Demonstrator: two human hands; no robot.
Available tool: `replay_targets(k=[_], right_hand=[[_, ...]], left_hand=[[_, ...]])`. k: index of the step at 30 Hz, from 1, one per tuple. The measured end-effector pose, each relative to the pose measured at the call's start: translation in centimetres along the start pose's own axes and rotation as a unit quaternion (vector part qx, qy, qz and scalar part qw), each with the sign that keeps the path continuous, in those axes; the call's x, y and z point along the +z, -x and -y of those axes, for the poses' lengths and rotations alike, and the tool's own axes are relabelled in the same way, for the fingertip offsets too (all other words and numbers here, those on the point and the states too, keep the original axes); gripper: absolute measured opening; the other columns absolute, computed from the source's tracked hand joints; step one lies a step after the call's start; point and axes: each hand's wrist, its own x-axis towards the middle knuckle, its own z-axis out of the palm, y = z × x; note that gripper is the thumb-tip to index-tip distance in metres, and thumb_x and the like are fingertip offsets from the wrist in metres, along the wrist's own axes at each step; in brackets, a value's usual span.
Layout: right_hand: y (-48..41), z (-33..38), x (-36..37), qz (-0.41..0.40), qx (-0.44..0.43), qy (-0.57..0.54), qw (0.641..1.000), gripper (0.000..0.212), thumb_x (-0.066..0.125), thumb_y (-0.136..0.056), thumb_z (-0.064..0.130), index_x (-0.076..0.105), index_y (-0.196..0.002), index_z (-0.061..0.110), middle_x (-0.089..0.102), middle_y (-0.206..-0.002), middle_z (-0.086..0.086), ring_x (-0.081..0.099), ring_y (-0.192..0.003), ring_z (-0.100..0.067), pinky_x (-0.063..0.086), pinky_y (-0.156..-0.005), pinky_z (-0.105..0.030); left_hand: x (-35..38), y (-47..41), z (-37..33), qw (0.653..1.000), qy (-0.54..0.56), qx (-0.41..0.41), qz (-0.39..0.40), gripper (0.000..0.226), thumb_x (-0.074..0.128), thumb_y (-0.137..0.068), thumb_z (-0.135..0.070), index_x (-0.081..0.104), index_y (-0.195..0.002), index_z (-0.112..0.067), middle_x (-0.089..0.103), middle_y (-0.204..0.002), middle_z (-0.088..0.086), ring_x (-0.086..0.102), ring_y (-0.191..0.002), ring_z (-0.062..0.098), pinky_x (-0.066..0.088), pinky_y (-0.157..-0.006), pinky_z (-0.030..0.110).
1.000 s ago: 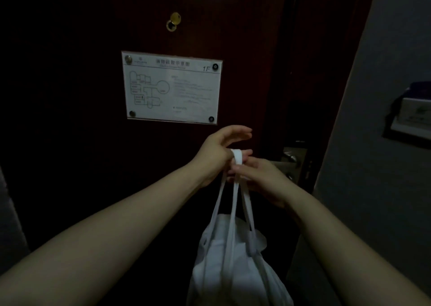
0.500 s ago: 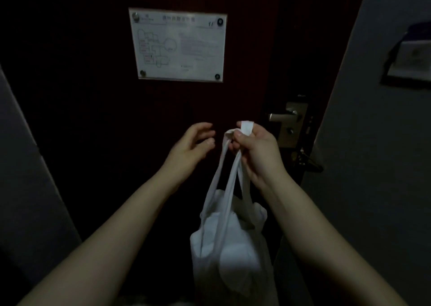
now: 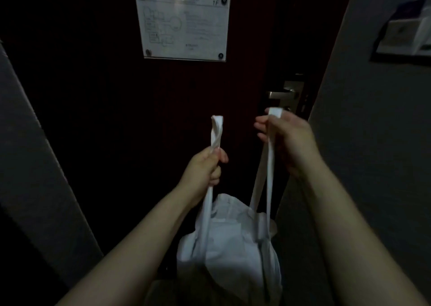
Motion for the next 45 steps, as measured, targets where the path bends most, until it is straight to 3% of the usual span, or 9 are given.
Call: replay_targets(k=[4, 7, 13, 16, 19, 22, 32, 41, 45], right_hand=[[-0.5, 3.0, 1.4, 0.079, -0.033, 0.105, 0.991, 0.019, 0.042, -0.098, 0.007, 0.06, -0.105, 0.004, 0.067, -0.08, -0.005, 0.066, -0.066, -0.007, 0.055, -0.069, -0.022], [-1.4, 3.7, 3.8, 0.097, -0.034, 0.096, 0.99, 0.022, 0.041, -0.098, 0.004, 0.059, -0.108, -0.003, 0.066, -0.075, -0.008, 0.065, -0.058, -0.007, 0.053, -0.059, -0.017], [-2.3, 5.0, 4.5, 0.162, -0.021, 0.088, 0.983, 0.022, 0.043, -0.097, 0.006, 0.063, -0.092, -0.002, 0.07, -0.067, -0.006, 0.067, -0.061, -0.011, 0.053, -0.058, -0.019], [-2.8, 5.4, 2.7, 0.125, -0.053, 0.102, 0.985, 0.021, 0.045, -0.096, 0.006, 0.063, -0.101, -0.005, 0.068, -0.079, -0.009, 0.066, -0.069, -0.012, 0.054, -0.064, -0.018], [-3.5, 4.0, -0.2, 0.034, -0.153, 0.249, 0.956, 0.016, 0.054, -0.094, 0.02, 0.067, -0.101, 0.015, 0.066, -0.089, 0.006, 0.06, -0.078, 0.001, 0.046, -0.072, -0.013], [-3.5, 2.2, -3.1, 0.057, -0.126, 0.245, 0.96, 0.018, 0.05, -0.095, 0.031, 0.062, -0.11, 0.031, 0.062, -0.088, 0.016, 0.058, -0.071, 0.012, 0.042, -0.061, -0.006], [-4.9, 1.6, -8.3, 0.185, -0.095, 0.145, 0.967, 0.022, 0.062, -0.086, 0.008, 0.061, -0.102, 0.024, 0.062, -0.091, -0.001, 0.067, -0.071, -0.006, 0.052, -0.061, -0.018], [-7.8, 2.7, -9.3, 0.146, -0.179, 0.085, 0.969, 0.015, 0.059, -0.087, 0.0, 0.063, -0.091, 0.015, 0.065, -0.077, -0.006, 0.064, -0.064, -0.011, 0.053, -0.064, -0.021], [-9.2, 3.5, -9.0, 0.045, -0.24, 0.149, 0.958, 0.017, 0.063, -0.086, 0.006, 0.064, -0.077, 0.021, 0.064, -0.072, 0.003, 0.062, -0.061, 0.001, 0.048, -0.056, -0.013]], left_hand=[[0.4, -0.2, -2.3, 0.989, -0.097, 0.061, 0.092, 0.032, 0.032, -0.101, -0.019, 0.055, -0.078, -0.013, 0.049, -0.072, 0.014, 0.025, -0.035, 0.003, 0.02, -0.039, 0.016], [1.4, -1.0, -3.7, 0.976, -0.139, 0.102, 0.134, 0.028, 0.038, -0.1, -0.023, 0.06, -0.084, -0.015, 0.05, -0.049, -0.008, 0.033, -0.039, 0.001, 0.027, -0.044, 0.015], [2.8, -2.9, -5.3, 0.963, -0.135, 0.036, 0.232, 0.032, 0.038, -0.098, -0.025, 0.063, -0.084, -0.012, 0.042, -0.045, -0.007, 0.032, -0.039, 0.004, 0.027, -0.044, 0.018], [3.0, -3.8, -6.1, 0.958, -0.213, 0.043, 0.187, 0.033, 0.039, -0.1, -0.017, 0.059, -0.074, -0.011, 0.04, -0.041, -0.01, 0.031, -0.036, 0.003, 0.023, -0.039, 0.016], [3.4, -4.8, -6.1, 0.961, -0.242, 0.052, 0.126, 0.035, 0.042, -0.099, -0.016, 0.057, -0.068, -0.011, 0.041, -0.039, -0.009, 0.032, -0.031, 0.001, 0.024, -0.036, 0.012], [4.9, -5.8, -5.7, 0.949, -0.287, 0.054, 0.116, 0.034, 0.044, -0.098, -0.016, 0.059, -0.068, -0.014, 0.048, -0.051, -0.006, 0.037, -0.033, -0.001, 0.026, -0.038, 0.011], [9.7, -7.8, -5.5, 0.952, -0.288, -0.006, 0.104, 0.03, 0.044, -0.098, -0.021, 0.058, -0.072, -0.012, 0.048, -0.053, 0.0, 0.034, -0.034, 0.003, 0.023, -0.038, 0.016], [11.1, -9.8, -8.4, 0.95, -0.291, 0.031, 0.108, 0.033, 0.041, -0.099, -0.021, 0.058, -0.073, -0.011, 0.054, -0.053, -0.003, 0.031, -0.034, 0.003, 0.021, -0.036, 0.016], [12.1, -10.7, -8.8, 0.944, -0.306, 0.034, 0.118, 0.022, 0.046, -0.097, -0.02, 0.063, -0.086, -0.01, 0.06, -0.06, -0.003, 0.035, -0.038, 0.005, 0.025, -0.039, 0.017]])
